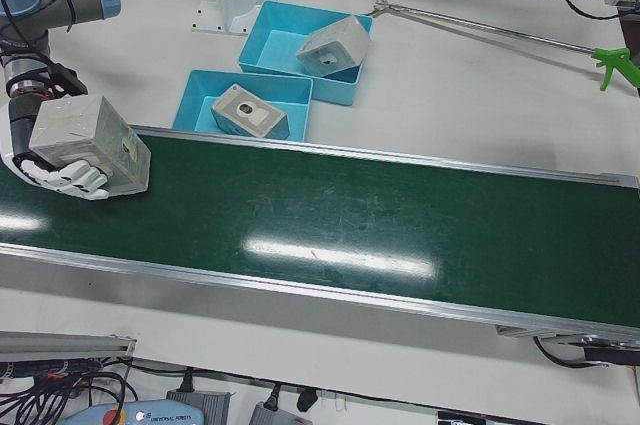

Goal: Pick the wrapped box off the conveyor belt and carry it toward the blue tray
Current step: 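Lift the box off the belt and carry it over the blue tray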

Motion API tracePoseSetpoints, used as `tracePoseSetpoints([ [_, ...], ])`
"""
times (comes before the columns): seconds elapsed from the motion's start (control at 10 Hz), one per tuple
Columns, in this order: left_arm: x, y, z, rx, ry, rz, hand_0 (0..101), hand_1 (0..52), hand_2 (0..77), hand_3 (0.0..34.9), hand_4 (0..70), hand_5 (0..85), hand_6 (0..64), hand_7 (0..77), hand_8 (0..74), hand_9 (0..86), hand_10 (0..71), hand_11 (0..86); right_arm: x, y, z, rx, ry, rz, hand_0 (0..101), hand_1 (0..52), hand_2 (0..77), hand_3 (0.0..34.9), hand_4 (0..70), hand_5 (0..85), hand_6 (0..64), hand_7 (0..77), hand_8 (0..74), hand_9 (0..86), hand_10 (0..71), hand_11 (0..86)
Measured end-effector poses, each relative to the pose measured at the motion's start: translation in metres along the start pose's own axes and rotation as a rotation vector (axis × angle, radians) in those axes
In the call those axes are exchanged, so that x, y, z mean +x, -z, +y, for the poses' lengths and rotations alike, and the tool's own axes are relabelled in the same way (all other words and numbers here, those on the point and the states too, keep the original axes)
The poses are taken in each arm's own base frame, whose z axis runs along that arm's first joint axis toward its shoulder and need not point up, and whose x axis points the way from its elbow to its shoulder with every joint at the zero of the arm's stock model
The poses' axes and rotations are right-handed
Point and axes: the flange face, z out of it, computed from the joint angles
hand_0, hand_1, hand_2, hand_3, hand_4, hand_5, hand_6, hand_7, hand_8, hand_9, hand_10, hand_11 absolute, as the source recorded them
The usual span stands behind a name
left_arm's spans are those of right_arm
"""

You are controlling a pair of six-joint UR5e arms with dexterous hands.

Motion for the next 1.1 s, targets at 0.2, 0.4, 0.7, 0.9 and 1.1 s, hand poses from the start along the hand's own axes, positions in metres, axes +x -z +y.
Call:
tracePoseSetpoints([
  [0.2,0.000,0.000,0.000,0.000,0.000,0.000,0,0.0,0.5,0.0,0.0,0.5,0.5,0.5,0.5,0.5,0.5,0.5,-0.010,0.009,0.040,-0.034,0.002,-0.005,54,12.5,32.7,0.0,31.6,36.5,29.5,38.7,38.7,36.5,37.1,29.5],
  [0.4,0.000,0.000,0.000,0.000,0.000,0.000,0,0.0,1.1,0.0,0.0,1.1,0.5,0.5,0.5,0.5,0.0,0.5,0.007,0.030,0.091,-0.091,-0.007,0.016,53,12.5,32.7,0.0,31.6,36.5,30.0,38.7,40.4,37.1,39.3,30.0],
  [0.7,0.000,0.000,0.000,0.000,0.000,0.000,0,0.0,0.5,0.0,0.0,0.5,0.5,0.5,0.5,0.5,0.0,0.5,0.089,0.074,0.134,-0.117,-0.014,0.071,49,5.4,38.2,0.0,31.6,36.5,30.0,38.7,44.2,37.1,46.4,30.5],
  [0.9,0.000,0.000,0.000,0.000,0.000,0.000,0,0.0,1.1,0.0,0.0,1.1,0.5,0.5,0.5,0.5,0.0,0.5,0.134,0.096,0.140,-0.104,0.030,0.103,47,2.7,39.8,0.0,31.6,36.5,37.6,36.5,44.2,37.1,46.4,30.5],
  [1.1,0.000,0.000,0.000,0.000,0.000,0.000,0,0.0,0.5,0.0,0.0,1.1,0.5,0.5,0.5,0.5,0.0,0.5,0.152,0.106,0.126,-0.078,0.080,0.127,48,2.2,39.8,0.0,31.6,37.1,39.3,36.5,58.4,34.4,66.0,26.2],
])
